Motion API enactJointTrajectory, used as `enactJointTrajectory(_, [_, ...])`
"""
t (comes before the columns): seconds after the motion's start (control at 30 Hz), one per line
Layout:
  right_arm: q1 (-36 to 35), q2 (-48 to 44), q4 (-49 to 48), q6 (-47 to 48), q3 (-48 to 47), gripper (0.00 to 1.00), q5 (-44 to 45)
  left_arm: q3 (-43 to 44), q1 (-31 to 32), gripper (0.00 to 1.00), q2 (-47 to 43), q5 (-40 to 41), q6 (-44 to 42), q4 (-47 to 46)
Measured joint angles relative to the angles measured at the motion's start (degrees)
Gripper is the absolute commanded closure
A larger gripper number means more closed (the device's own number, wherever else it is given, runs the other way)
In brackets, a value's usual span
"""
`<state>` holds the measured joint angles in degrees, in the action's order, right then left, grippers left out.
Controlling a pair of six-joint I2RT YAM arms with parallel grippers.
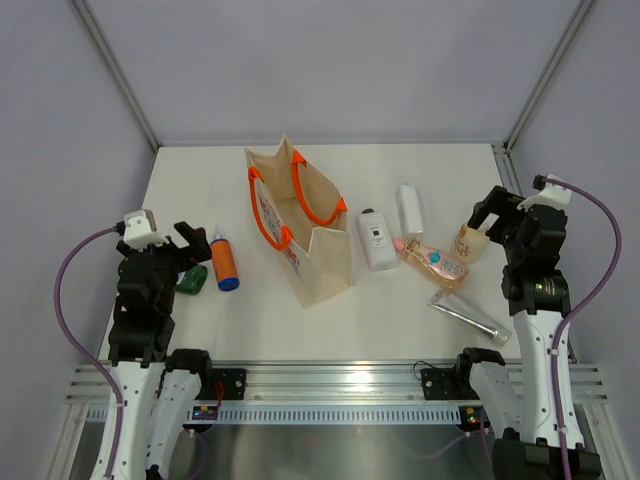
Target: Place the personal care products into the canvas bag
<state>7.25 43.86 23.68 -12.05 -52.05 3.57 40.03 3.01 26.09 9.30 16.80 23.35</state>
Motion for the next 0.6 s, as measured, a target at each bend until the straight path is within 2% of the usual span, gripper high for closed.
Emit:
enactJointTrajectory(0.13, [0.00, 0.44, 0.00, 4.31, -0.44, 0.01, -3.06, 0.00, -0.02, 0.01, 0.26, 0.04, 0.15, 0.57])
enactJointTrajectory(0.3, [-0.02, 2.93, 7.98, 22.93, -6.40, 0.01, -22.82, 1.07, 0.00, 0.01, 1.77, 0.79, 2.80, 4.13])
enactJointTrajectory(0.37, [-0.02, 3.43, 9.97, 27.04, -7.67, 0.01, -28.52, 2.49, 0.00, 0.02, 2.67, 1.99, 4.96, 6.58])
enactJointTrajectory(0.5, [-0.04, 4.07, 12.66, 32.81, -7.37, 0.00, -40.57, 7.37, -0.02, 0.14, 6.36, 5.31, 10.45, 12.61])
enactJointTrajectory(0.6, [-0.07, 4.90, 12.22, 33.94, -5.35, 0.01, -46.75, 10.71, -0.02, 0.14, 12.41, 7.85, 13.75, 16.55])
